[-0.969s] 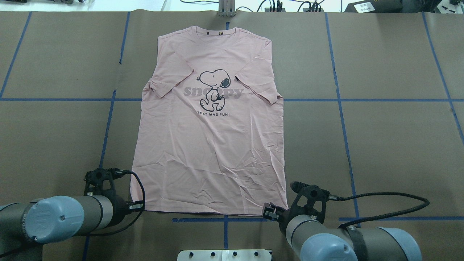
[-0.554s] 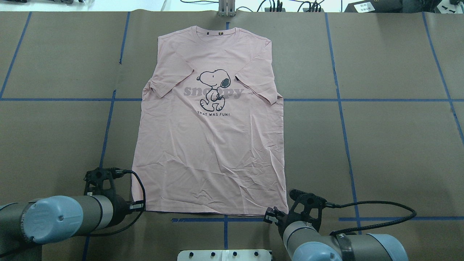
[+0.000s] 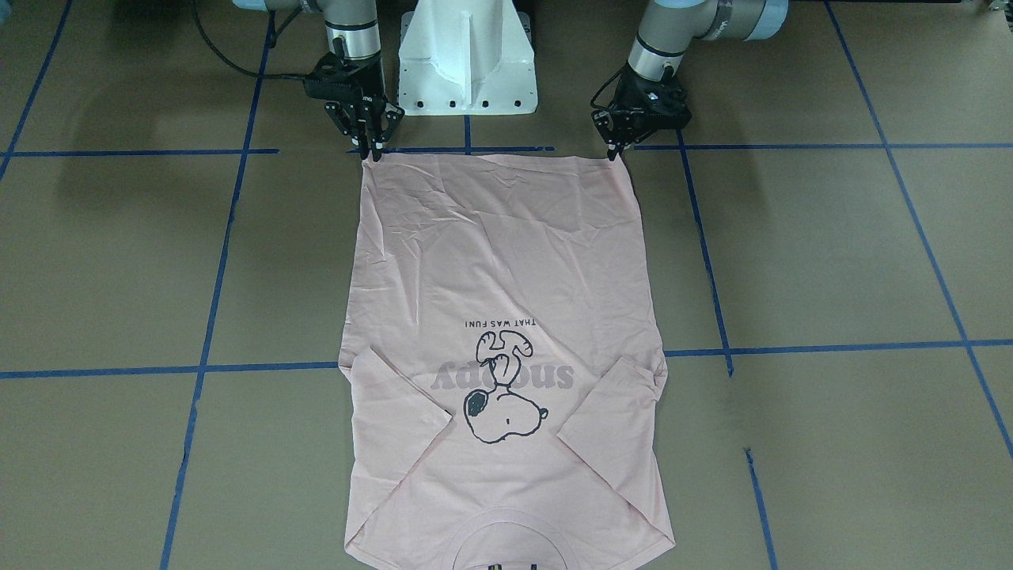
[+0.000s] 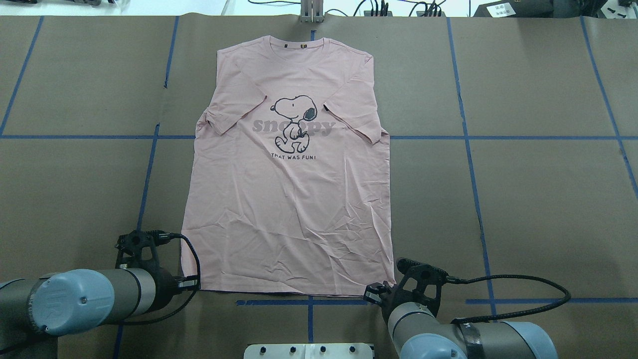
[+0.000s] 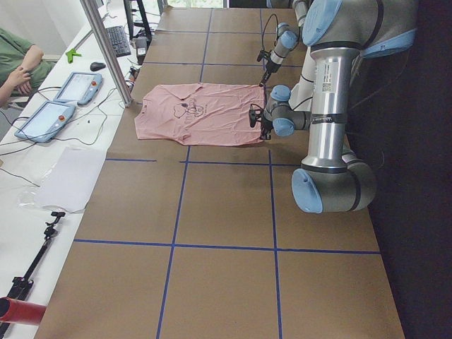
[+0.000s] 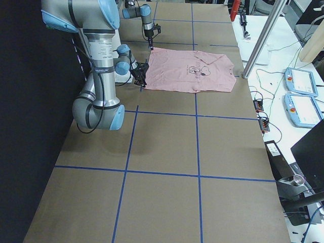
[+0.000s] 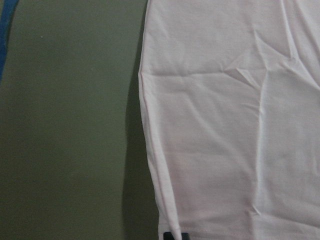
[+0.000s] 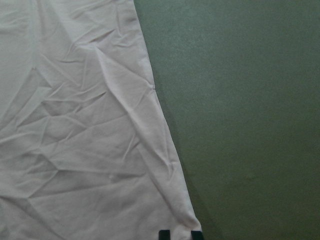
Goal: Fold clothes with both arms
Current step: 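Lower both grippers onto the hem corners and grasp them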
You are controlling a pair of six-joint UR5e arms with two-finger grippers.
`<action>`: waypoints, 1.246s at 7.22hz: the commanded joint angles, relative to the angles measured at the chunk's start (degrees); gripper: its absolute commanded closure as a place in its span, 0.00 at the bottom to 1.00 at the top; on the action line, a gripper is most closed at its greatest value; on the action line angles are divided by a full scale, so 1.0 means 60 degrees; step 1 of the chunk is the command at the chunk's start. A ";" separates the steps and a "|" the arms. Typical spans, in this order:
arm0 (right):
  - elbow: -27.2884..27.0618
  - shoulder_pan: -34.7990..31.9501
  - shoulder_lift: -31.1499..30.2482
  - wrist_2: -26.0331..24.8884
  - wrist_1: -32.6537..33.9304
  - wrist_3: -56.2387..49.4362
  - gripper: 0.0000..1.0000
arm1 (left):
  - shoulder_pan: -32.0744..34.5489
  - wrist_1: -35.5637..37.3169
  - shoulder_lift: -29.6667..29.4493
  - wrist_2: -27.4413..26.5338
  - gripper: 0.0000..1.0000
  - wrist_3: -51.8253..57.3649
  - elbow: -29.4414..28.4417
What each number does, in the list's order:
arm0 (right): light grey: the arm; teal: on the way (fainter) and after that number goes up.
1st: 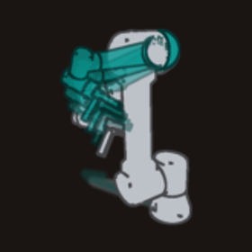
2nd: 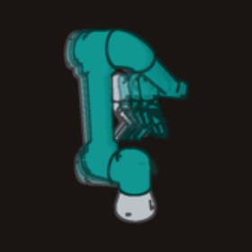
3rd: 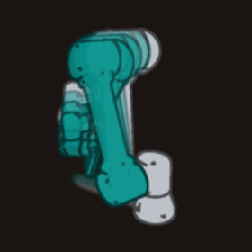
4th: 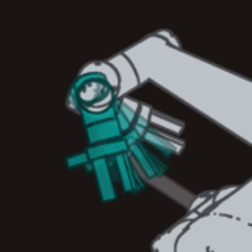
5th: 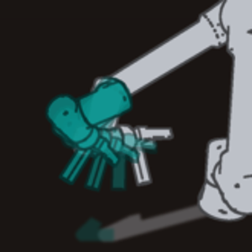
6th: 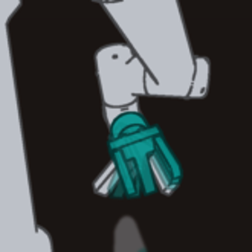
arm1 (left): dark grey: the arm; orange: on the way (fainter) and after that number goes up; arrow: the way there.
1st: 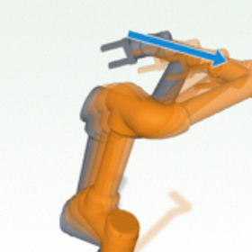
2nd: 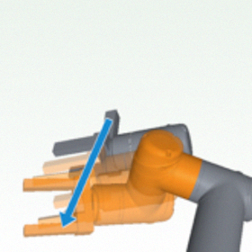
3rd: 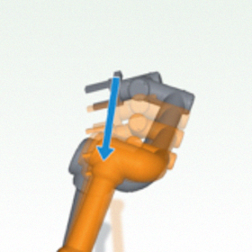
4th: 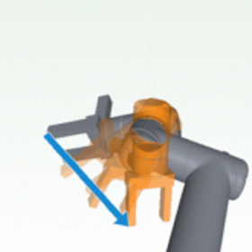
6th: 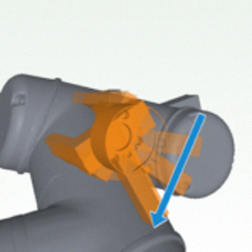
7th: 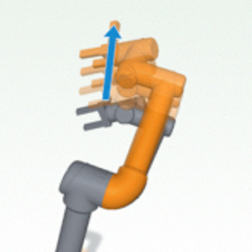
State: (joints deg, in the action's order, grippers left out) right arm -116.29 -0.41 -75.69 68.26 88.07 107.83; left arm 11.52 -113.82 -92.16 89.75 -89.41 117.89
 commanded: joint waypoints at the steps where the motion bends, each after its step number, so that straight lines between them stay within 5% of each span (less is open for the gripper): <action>1: 0.0133 -0.0005 -0.0026 -0.0025 0.0000 -0.0042 0.80 | 0.0000 0.0000 -0.0006 -0.0002 1.00 -0.0011 0.0010; 5: -0.0012 -0.0093 -0.0070 0.0034 0.0029 -0.0115 1.00 | 0.0000 0.0029 -0.0094 0.0027 1.00 0.0004 0.0097; 7: -0.1905 -0.0210 -0.0405 0.0267 0.1091 -0.0670 1.00 | 0.0102 0.0509 0.0096 0.0143 1.00 0.0062 0.1015; 9: -0.4290 -0.0210 -0.0393 0.0850 0.3196 -0.0687 1.00 | 0.0364 0.2959 -0.0063 0.1265 1.00 0.0121 0.3437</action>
State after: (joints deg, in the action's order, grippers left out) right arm -132.58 -1.63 -77.93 71.07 99.46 103.95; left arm 12.58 -105.03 -91.97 93.27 -88.91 129.52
